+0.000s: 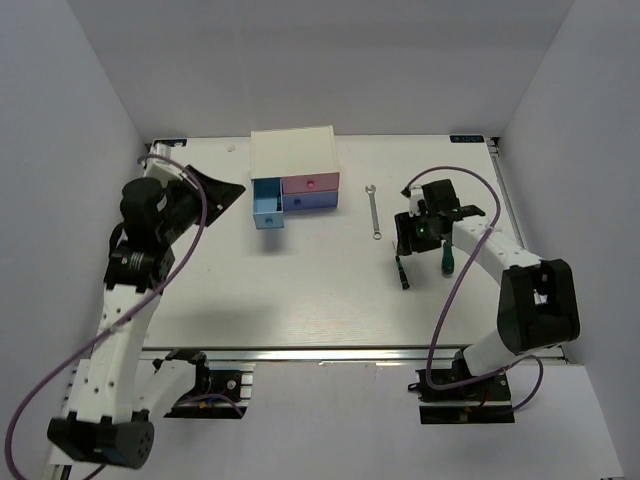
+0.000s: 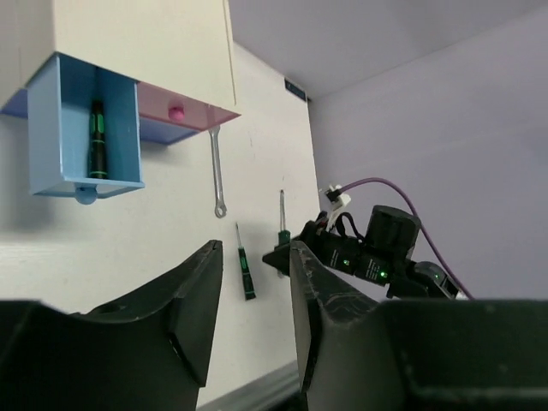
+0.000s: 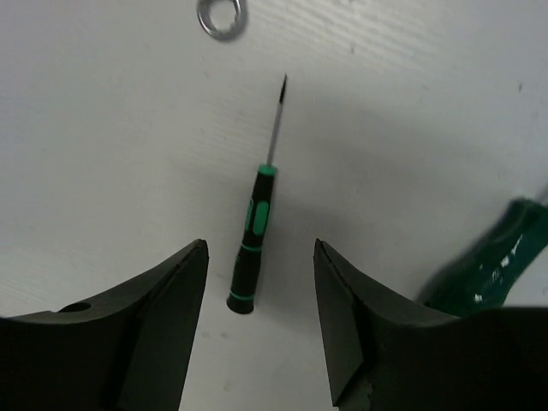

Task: Sort the tools into containers

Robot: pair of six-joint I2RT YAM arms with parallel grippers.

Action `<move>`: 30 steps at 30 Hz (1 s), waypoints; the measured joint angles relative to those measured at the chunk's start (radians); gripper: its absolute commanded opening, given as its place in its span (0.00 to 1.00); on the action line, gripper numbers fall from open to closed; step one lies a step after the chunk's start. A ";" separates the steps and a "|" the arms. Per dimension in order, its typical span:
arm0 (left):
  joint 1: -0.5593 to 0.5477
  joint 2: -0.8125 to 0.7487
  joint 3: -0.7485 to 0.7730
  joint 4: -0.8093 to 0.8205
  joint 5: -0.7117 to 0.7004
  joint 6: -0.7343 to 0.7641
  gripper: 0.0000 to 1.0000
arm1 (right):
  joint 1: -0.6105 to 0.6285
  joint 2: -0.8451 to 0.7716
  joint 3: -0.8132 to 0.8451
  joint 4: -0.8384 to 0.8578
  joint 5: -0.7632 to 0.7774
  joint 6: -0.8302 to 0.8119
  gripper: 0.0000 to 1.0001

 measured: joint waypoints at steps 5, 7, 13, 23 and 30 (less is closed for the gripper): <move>0.000 -0.123 -0.089 0.005 -0.050 0.019 0.49 | 0.050 -0.027 -0.030 -0.088 0.111 -0.037 0.59; 0.000 -0.128 -0.117 0.001 -0.060 0.025 0.49 | 0.069 -0.039 -0.052 -0.113 0.133 -0.049 0.58; 0.000 -0.105 -0.151 -0.031 -0.073 0.042 0.50 | 0.120 -0.045 -0.119 -0.145 0.166 -0.049 0.57; 0.000 -0.106 -0.152 -0.052 -0.075 0.062 0.50 | 0.136 0.022 -0.132 -0.078 0.201 0.031 0.54; 0.000 -0.137 -0.153 -0.079 -0.092 0.062 0.50 | 0.167 0.050 -0.146 -0.019 0.215 0.088 0.31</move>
